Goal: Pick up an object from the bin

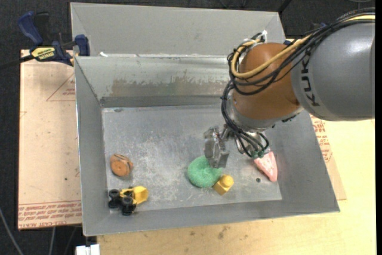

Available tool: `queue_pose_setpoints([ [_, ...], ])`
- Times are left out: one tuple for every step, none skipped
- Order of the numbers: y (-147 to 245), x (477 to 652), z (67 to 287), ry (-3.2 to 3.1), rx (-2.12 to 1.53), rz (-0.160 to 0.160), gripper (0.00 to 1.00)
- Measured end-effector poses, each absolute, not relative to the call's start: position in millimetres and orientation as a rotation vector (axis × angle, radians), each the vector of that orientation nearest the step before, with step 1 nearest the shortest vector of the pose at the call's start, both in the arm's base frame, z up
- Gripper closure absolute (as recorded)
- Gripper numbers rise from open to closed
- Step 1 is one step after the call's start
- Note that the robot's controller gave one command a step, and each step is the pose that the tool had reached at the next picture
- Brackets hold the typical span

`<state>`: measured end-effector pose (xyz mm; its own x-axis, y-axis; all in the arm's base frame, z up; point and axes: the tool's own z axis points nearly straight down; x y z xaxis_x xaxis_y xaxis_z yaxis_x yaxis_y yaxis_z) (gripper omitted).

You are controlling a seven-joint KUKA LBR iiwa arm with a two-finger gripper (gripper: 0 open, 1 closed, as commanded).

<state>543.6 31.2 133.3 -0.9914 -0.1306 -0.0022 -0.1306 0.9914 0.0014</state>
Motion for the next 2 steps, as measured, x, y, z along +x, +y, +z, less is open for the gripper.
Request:
queue_pose_setpoints([
  [31.0, 543.6, 133.2, 3.133, -0.204, 0.002, 0.00],
  [31.0, 543.6, 133.2, 3.133, -0.204, 0.002, 0.00],
])
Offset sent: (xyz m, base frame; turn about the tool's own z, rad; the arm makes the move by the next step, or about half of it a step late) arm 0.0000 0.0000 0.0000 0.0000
